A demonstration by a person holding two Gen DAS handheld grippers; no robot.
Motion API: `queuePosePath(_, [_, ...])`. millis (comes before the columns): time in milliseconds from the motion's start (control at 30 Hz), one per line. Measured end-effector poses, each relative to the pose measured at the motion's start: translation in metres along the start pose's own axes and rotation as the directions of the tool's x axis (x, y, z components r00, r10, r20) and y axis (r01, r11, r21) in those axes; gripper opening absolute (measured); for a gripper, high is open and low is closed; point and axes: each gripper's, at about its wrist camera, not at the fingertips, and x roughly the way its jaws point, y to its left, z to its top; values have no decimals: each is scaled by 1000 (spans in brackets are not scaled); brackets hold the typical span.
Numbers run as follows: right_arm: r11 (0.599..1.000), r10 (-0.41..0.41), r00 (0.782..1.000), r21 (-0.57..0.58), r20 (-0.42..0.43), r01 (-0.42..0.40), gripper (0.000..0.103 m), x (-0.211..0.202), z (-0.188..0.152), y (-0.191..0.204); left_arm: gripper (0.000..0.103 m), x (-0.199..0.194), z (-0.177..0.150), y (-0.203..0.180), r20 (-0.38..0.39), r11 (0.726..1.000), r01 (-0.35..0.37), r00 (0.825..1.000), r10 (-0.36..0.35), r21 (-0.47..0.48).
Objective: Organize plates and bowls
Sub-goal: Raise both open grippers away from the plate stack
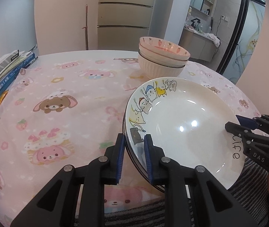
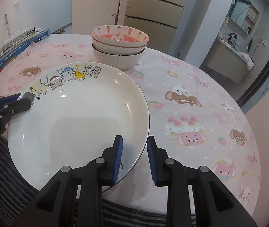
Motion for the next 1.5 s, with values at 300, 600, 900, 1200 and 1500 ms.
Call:
queuePosePath(300, [1000,3,1000,10,19,-3,28,-3,1,-2,50,-3,-1,-4,20,1000,1,1000,-1,24])
queuePosePath(600, [999,10,992,43,128,-16,28,-22,4,-8,74,-31,-2,-10,164,998,-35,986,25,54])
queuePosePath(900, [988,20,959,144,284,-63,55,-55,8,-28,89,-70,-4,-26,384,984,-148,918,98,103])
queuePosePath(1200, [973,-17,904,213,427,-83,68,-95,13,-46,102,-116,2,-28,560,978,-202,817,136,57])
queuePosePath(1500, [964,-25,800,226,599,-139,88,-166,22,-63,102,-176,24,-37,707,983,-179,700,94,46])
